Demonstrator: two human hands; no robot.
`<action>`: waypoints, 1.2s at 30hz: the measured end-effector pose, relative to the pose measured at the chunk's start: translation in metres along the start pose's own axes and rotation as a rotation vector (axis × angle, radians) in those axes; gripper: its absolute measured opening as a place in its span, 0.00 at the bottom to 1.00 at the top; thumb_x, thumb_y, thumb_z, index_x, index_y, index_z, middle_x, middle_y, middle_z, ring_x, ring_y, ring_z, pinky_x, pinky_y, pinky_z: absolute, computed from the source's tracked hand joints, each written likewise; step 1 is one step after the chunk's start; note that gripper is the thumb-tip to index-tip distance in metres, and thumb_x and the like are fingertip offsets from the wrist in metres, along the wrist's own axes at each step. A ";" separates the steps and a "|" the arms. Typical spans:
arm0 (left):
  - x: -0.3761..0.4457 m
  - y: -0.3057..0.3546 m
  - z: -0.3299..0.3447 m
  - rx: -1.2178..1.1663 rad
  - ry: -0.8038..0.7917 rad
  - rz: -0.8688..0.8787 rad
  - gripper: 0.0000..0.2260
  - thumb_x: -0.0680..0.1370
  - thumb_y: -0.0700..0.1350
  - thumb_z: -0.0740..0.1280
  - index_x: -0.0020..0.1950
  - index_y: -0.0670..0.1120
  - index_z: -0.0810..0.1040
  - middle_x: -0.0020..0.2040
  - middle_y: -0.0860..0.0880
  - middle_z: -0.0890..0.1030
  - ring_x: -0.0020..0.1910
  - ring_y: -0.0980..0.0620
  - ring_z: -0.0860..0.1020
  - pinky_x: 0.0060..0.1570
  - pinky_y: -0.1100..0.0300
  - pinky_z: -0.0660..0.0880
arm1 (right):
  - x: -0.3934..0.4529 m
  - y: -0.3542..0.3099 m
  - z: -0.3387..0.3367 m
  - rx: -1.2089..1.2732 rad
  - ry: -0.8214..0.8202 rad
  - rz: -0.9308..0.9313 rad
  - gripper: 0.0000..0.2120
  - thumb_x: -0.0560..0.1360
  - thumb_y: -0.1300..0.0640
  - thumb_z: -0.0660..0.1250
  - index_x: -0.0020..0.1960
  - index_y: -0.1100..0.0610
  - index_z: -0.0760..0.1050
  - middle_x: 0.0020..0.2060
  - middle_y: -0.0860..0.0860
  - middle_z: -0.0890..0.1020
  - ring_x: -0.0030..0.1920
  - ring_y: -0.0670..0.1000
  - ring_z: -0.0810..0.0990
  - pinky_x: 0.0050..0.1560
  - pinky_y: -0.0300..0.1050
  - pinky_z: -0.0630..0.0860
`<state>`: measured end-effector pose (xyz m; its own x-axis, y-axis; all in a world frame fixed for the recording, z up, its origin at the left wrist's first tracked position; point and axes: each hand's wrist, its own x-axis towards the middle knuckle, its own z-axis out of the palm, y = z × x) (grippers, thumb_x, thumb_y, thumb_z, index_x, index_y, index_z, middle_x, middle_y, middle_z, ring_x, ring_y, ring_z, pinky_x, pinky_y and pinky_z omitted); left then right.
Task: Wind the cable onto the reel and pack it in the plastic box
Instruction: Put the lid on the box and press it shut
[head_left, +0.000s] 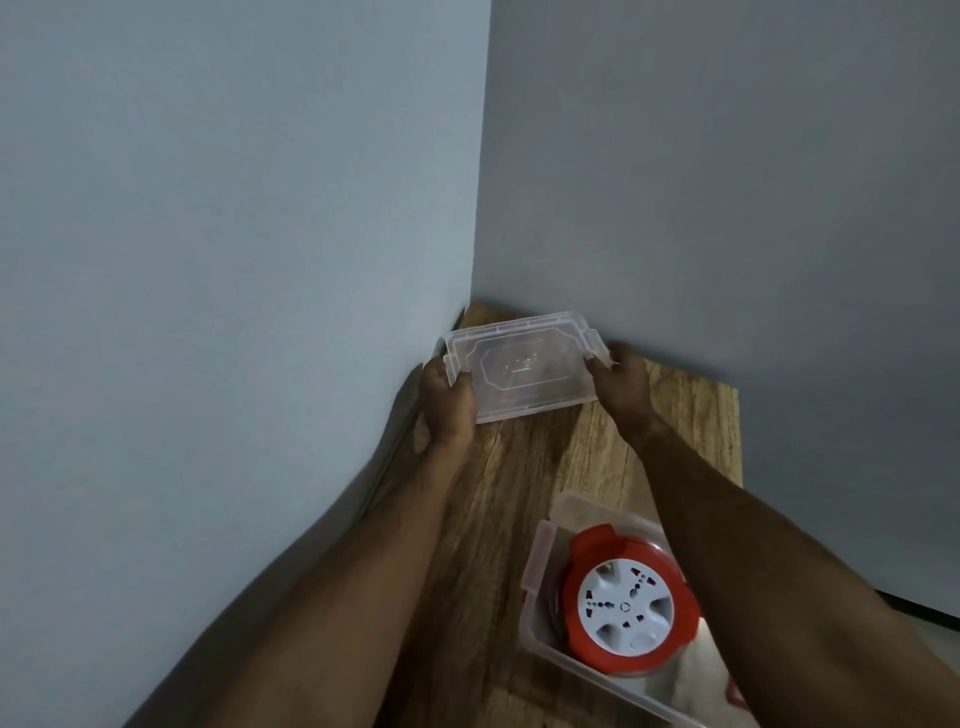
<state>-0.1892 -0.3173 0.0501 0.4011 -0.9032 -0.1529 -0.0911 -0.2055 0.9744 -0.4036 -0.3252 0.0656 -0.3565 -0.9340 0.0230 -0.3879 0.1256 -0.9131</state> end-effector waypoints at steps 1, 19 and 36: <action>-0.004 0.003 -0.002 -0.016 0.003 0.006 0.09 0.81 0.40 0.65 0.58 0.38 0.79 0.51 0.45 0.81 0.48 0.51 0.79 0.39 0.67 0.75 | -0.002 -0.002 -0.004 0.009 0.009 -0.002 0.14 0.80 0.59 0.68 0.64 0.63 0.76 0.51 0.52 0.80 0.52 0.52 0.80 0.45 0.40 0.76; -0.103 0.067 -0.041 -0.018 0.014 0.271 0.14 0.79 0.39 0.71 0.64 0.41 0.82 0.58 0.47 0.85 0.57 0.52 0.81 0.59 0.60 0.76 | -0.105 -0.021 -0.113 0.161 0.300 -0.204 0.22 0.75 0.67 0.73 0.68 0.61 0.76 0.57 0.55 0.82 0.56 0.50 0.82 0.56 0.39 0.81; -0.182 0.031 -0.039 0.445 -0.176 0.320 0.11 0.79 0.49 0.72 0.43 0.42 0.84 0.36 0.50 0.83 0.32 0.55 0.81 0.26 0.68 0.71 | -0.216 0.018 -0.173 -0.354 0.519 -0.071 0.12 0.74 0.53 0.74 0.53 0.58 0.87 0.39 0.54 0.87 0.36 0.51 0.83 0.44 0.39 0.78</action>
<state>-0.2298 -0.1453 0.1148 0.1366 -0.9877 0.0758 -0.5732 -0.0164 0.8193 -0.4803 -0.0638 0.1145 -0.6509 -0.6716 0.3538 -0.6516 0.2553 -0.7143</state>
